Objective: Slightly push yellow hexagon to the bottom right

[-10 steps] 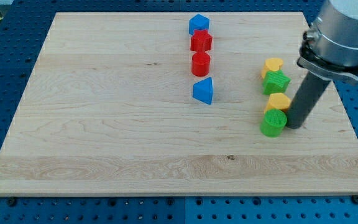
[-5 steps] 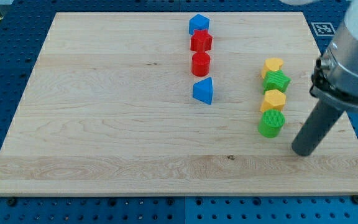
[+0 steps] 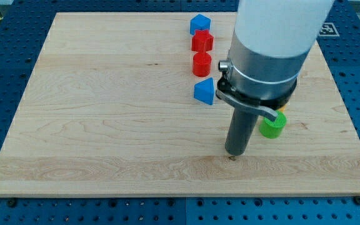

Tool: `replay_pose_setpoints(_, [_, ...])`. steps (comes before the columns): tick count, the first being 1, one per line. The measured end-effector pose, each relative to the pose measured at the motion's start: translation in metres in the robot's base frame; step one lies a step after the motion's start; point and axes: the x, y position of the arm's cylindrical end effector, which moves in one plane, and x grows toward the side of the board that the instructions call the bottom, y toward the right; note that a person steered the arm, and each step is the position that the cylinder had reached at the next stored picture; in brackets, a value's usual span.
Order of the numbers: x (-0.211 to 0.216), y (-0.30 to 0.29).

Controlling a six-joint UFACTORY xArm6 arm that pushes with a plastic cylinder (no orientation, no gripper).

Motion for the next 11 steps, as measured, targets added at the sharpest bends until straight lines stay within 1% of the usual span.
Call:
replay_pose_setpoints(1, [-0.016, 0.005])
replay_pose_setpoints(3, [-0.028, 0.006])
replay_pose_setpoints(5, [-0.055, 0.007])
replay_pose_setpoints(7, [-0.061, 0.025])
replay_pose_setpoints(9, [-0.060, 0.029])
replay_pose_setpoints(10, [-0.075, 0.029])
replay_pose_setpoints(11, [-0.080, 0.033])
